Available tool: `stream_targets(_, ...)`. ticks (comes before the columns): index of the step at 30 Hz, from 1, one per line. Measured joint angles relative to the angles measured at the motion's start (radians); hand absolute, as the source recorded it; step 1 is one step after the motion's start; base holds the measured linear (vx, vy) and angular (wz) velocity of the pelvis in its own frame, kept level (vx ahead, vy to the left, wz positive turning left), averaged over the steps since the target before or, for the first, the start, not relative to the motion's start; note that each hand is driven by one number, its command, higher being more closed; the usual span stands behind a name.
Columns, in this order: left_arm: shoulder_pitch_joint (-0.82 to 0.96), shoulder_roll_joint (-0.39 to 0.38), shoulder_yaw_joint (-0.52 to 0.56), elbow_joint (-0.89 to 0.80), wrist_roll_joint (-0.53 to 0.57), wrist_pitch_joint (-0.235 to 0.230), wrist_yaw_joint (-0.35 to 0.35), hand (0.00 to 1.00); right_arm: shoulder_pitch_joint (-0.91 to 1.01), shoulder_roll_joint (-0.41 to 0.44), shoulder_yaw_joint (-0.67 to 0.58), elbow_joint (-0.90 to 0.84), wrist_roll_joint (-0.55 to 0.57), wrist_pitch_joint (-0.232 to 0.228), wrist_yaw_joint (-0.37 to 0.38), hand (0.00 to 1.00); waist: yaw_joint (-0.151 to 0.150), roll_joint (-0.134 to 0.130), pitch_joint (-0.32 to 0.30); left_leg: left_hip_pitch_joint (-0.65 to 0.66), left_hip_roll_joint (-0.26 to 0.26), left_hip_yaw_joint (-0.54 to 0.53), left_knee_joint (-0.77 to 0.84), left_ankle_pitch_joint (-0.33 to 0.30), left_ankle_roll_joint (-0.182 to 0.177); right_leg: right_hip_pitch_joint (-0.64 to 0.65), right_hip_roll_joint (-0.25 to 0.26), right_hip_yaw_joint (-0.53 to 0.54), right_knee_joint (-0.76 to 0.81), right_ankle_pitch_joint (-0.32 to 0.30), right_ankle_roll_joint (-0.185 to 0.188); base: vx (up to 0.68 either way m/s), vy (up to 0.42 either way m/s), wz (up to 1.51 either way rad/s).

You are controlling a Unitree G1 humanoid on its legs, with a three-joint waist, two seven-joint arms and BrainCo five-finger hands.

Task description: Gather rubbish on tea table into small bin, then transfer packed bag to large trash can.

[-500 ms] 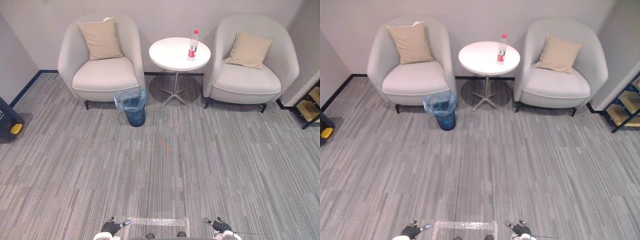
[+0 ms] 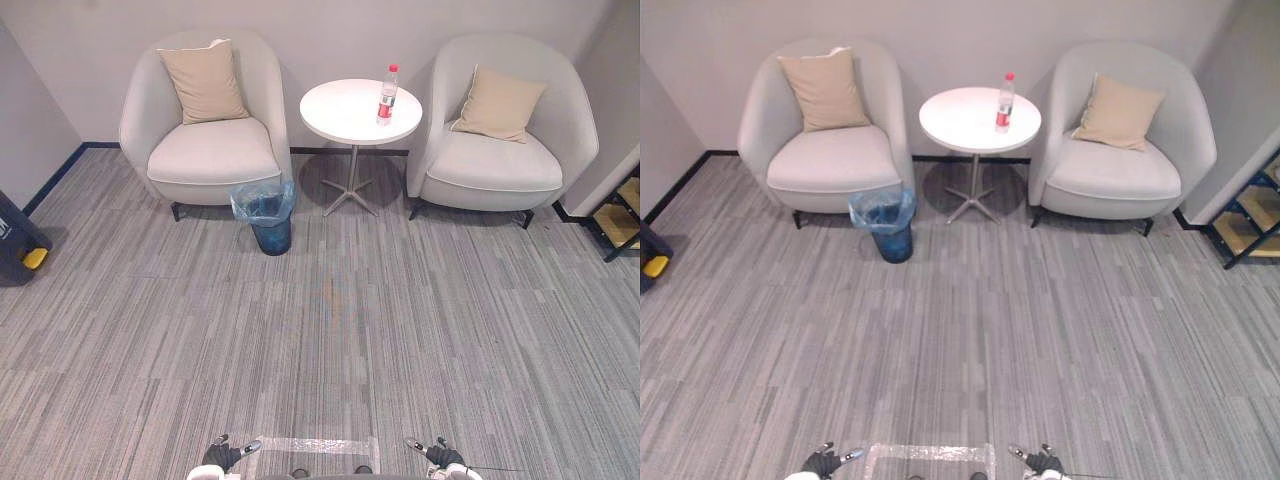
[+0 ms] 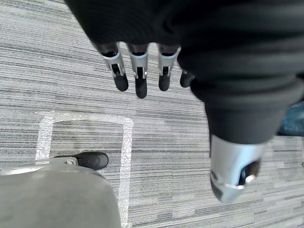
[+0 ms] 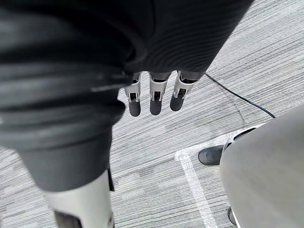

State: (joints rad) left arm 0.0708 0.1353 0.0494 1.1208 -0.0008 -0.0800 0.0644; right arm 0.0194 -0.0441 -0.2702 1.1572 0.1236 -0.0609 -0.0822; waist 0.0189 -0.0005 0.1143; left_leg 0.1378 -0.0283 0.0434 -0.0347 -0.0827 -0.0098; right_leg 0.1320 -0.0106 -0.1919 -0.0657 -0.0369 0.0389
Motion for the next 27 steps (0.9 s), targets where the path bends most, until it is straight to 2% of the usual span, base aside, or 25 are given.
stream_targets(15, -0.003, 0.013, -0.027, 0.001, -0.002, 0.001, -0.001, 0.00, 0.001, -0.001, 0.030, -0.004, -0.005, 0.000, -0.001, 0.00, 0.004, -0.009, 0.002, -0.014, 0.000, 0.004, -0.009, -0.003, -0.003, -0.009, 0.003, 0.000, -0.021, 0.002, -0.005, 0.00, -0.001, 0.00)
stream_targets(17, -0.011, 0.016, -0.028, 0.001, -0.002, 0.002, -0.001, 0.00, -0.002, -0.002, 0.030, -0.007, -0.003, -0.002, -0.001, 0.00, 0.003, -0.011, 0.007, -0.051, 0.003, 0.007, 0.035, -0.026, -0.010, -0.032, 0.002, -0.001, 0.002, -0.011, -0.013, 0.00, 0.000, 0.00)
stream_targets(18, -0.014, 0.018, -0.029, 0.001, -0.003, 0.005, -0.002, 0.00, -0.002, 0.000, 0.029, -0.009, -0.001, -0.004, -0.001, 0.00, 0.002, -0.012, 0.014, -0.067, 0.006, 0.008, 0.073, -0.049, -0.010, -0.039, 0.002, -0.003, 0.026, -0.029, -0.024, 0.01, -0.029, -0.03)
stream_targets(19, -0.020, 0.018, -0.030, 0.001, -0.003, 0.006, -0.001, 0.00, -0.001, -0.002, 0.030, -0.013, 0.006, -0.011, -0.001, 0.00, 0.002, -0.009, 0.021, -0.092, 0.020, 0.017, 0.165, -0.104, -0.018, -0.049, 0.006, -0.002, 0.084, -0.071, -0.034, 0.02, -0.038, -0.05)
stream_targets(20, -0.020, 0.018, -0.030, 0.000, -0.003, 0.006, -0.001, 0.00, 0.000, -0.003, 0.031, -0.015, 0.007, -0.011, -0.001, 0.00, 0.002, -0.008, 0.022, -0.099, 0.025, 0.021, 0.194, -0.120, -0.023, -0.051, 0.007, 0.000, 0.101, -0.086, -0.039, 0.01, -0.037, -0.10)
stream_targets(21, -0.019, 0.022, -0.029, -0.003, -0.002, 0.006, -0.003, 0.00, 0.007, -0.004, 0.047, -0.034, 0.012, -0.012, -0.001, 0.00, 0.001, -0.008, 0.027, -0.145, 0.047, 0.053, 0.325, -0.171, -0.065, -0.072, 0.009, 0.005, 0.157, -0.145, -0.069, -0.01, -0.035, -0.05)
stream_targets(22, -0.016, 0.026, -0.028, -0.004, -0.003, 0.006, -0.003, 0.00, 0.007, -0.003, 0.049, -0.038, 0.015, -0.013, -0.001, 0.00, 0.002, -0.012, 0.028, -0.166, 0.050, 0.062, 0.376, -0.174, -0.071, -0.074, 0.007, 0.006, 0.170, -0.156, -0.073, 0.01, -0.060, -0.04)
stream_targets(23, -0.021, 0.031, -0.026, -0.020, -0.004, 0.007, -0.004, 0.00, 0.011, -0.002, 0.049, -0.043, 0.030, -0.013, -0.001, 0.00, 0.001, -0.021, 0.037, -0.251, 0.069, 0.101, 0.574, -0.166, -0.086, -0.077, 0.000, 0.011, 0.210, -0.185, -0.080, 0.04, -0.063, -0.08)
stream_targets(24, -0.020, 0.029, -0.025, -0.038, -0.005, 0.007, -0.004, 0.00, 0.014, -0.004, 0.046, -0.046, 0.039, -0.013, -0.001, 0.00, 0.005, -0.019, 0.043, -0.296, 0.086, 0.115, 0.683, -0.149, -0.110, -0.076, -0.003, 0.020, 0.234, -0.203, -0.085, 0.15, -0.054, -0.24)
stream_targets(25, -0.017, 0.018, 0.001, -0.051, -0.009, 0.006, -0.004, 0.00, 0.015, -0.004, 0.046, -0.067, 0.052, -0.011, -0.005, 0.00, 0.017, -0.013, 0.056, -0.374, 0.116, 0.139, 0.841, -0.157, -0.078, -0.059, -0.010, 0.036, 0.267, -0.230, -0.104, 0.23, -0.005, -0.23)
stream_targets(27, -0.016, 0.009, 0.012, -0.051, -0.024, 0.007, -0.003, 0.00, 0.022, -0.010, 0.044, -0.081, 0.057, -0.010, -0.009, 0.00, 0.016, 0.001, 0.063, -0.437, 0.128, 0.144, 0.854, -0.199, -0.055, -0.029, -0.028, 0.042, 0.272, -0.259, -0.102, 0.28, 0.049, -0.10)
